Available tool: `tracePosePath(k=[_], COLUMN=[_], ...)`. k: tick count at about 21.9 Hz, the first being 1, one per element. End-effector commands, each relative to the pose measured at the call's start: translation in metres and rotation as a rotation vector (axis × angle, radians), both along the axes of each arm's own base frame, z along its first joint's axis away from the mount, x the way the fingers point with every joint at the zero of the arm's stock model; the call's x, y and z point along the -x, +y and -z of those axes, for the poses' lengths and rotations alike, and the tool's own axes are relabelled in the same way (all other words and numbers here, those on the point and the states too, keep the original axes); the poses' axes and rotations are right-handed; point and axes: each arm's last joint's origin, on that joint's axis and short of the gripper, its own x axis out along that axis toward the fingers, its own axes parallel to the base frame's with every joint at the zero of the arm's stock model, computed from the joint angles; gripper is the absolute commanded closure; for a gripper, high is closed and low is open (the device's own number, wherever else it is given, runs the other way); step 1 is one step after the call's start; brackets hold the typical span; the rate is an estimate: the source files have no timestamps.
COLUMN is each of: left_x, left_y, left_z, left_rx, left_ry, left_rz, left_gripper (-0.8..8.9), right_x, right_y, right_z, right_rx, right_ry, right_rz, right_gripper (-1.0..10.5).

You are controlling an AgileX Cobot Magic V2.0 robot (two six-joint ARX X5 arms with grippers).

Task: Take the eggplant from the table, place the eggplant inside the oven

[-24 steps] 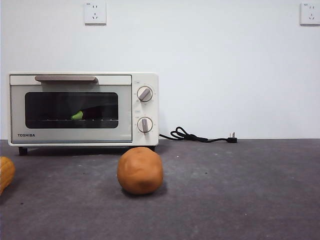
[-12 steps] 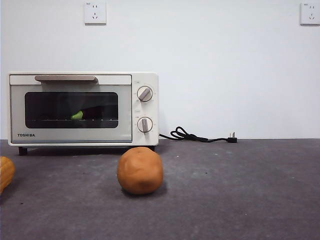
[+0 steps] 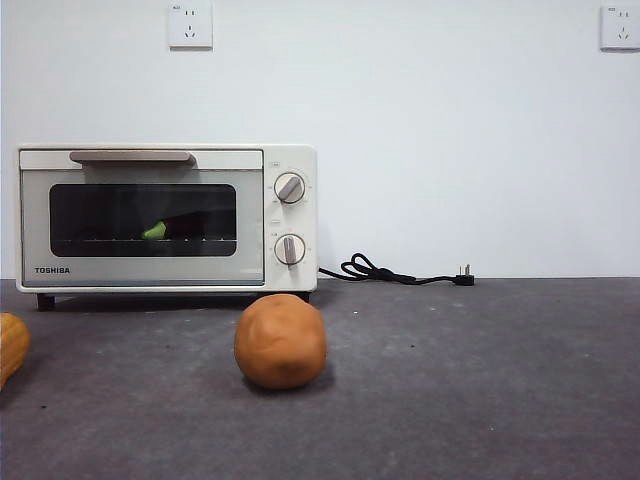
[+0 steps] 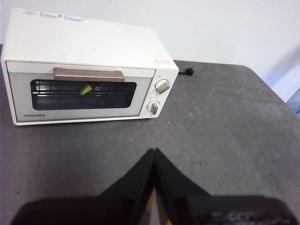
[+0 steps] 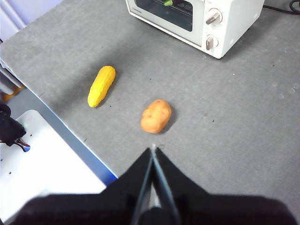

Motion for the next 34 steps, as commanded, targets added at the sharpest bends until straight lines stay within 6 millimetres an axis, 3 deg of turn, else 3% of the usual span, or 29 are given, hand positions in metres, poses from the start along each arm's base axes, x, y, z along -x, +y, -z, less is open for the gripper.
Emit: tracePosePath(k=[1,17,24,30,34], left_x=[-0.004,-0.003,-0.004,0.009,0.029], left_y=[0.0,-0.001,-0.002,-0.004,-0.006], left_z=[0.001,0.008,-0.004,-0.015,-0.023], left_rx=[-0.008,0.022,-0.114,-0.32,-0.449], left_ry=[0.007,0.095,-0.108,-0.332,-0.509], left_rz=[0.004,0.032,0.113,0.166,0.168], left_gripper=[8.18,8.18,8.18,8.18,8.18], right_x=[0.0,0.0,0.0,0.0,0.0], right_y=[0.0,0.0,0.0,0.0,0.0], right_z=[0.004,0.004,0.004,0.004,0.004], right_rx=[0.019,0.02,0.02,0.02,0.02], right_ry=[0.026,0.027,0.027,0.027,0.027], right_rz=[0.005,0.005,0.005,0.005,0.005], right_gripper=[9.5,9.5,9.5,9.5,9.5])
